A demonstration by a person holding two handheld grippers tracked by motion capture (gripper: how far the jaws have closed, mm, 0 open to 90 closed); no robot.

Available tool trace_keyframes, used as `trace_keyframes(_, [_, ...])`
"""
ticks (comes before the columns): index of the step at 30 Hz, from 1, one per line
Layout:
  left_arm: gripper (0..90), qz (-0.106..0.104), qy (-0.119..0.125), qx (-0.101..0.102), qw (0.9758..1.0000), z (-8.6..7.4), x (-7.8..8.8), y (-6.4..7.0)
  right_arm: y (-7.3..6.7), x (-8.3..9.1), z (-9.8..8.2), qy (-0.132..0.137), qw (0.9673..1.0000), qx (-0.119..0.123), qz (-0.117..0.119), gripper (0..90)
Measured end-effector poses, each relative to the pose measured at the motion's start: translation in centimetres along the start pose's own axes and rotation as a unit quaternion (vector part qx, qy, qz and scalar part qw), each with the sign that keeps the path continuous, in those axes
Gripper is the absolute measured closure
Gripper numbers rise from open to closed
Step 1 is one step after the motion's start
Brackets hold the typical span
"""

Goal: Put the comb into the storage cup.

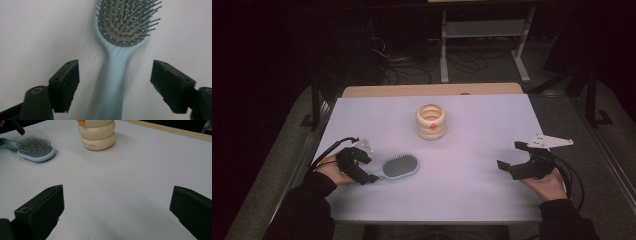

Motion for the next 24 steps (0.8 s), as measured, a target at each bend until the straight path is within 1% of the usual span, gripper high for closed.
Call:
trace_keyframes(3, [13.5, -0.006, -0.008, -0.008, 0.9999, 0.1, -0.3, 0.0, 0.0, 0.0, 0.0, -0.001, 1.0, 0.0, 0.0, 0.0])
trace_keyframes(6, [5.3, -0.009, -0.009, -0.006, 0.9999, 0.2, -0.7, -0.1, 0.0, -0.1, 0.0, -0.002, 1.0, 0.001, 0.002, 0.0])
trace_keyframes(8, [2.8, -0.016, -0.017, -0.008, 0.9997, 0.3, -1.0, -0.2, 0.0, -0.1, 0.0, -0.004, 1.0, 0.001, 0.002, 0.0])
trace_keyframes(12, [2.9, -0.021, -0.039, -0.013, 0.999, 0.4, -1.8, -0.4, -0.1, -0.1, 0.0, -0.005, 1.0, 0.001, 0.003, 0.0])
trace_keyframes(15, [5.0, -0.013, -0.055, -0.022, 0.9982, 0.4, -2.3, -0.5, -0.1, -0.1, 0.0, -0.005, 1.0, 0.002, 0.004, 0.0])
trace_keyframes(17, [6.3, -0.014, -0.066, -0.023, 0.9974, 0.5, -2.6, -0.5, -0.1, -0.1, -0.1, -0.006, 1.0, 0.002, 0.004, 0.0])
trace_keyframes(19, [7.9, -0.015, -0.071, -0.025, 0.9971, 0.5, -2.8, -0.4, -0.1, -0.2, -0.1, -0.006, 1.0, 0.003, 0.004, 0.0])
trace_keyframes(22, [13.4, -0.017, -0.072, -0.031, 0.9968, 0.6, -3.0, -0.4, -0.1, -0.2, -0.1, -0.006, 1.0, 0.003, 0.005, 0.0])
trace_keyframes(24, [15.1, -0.019, -0.07, -0.03, 0.9969, 0.6, -3.0, -0.4, -0.1, -0.2, -0.1, -0.006, 1.0, 0.003, 0.005, 0.0])
Point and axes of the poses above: each handheld gripper's, and its own axes: x roughly backward along the jaws, z roughly out of its top, y roughly to its right, the point moved 2 cm from there along -x, roughly forward along the jaws, and after that the axes turned 15 degrees about -z, right-handed, at the moved point
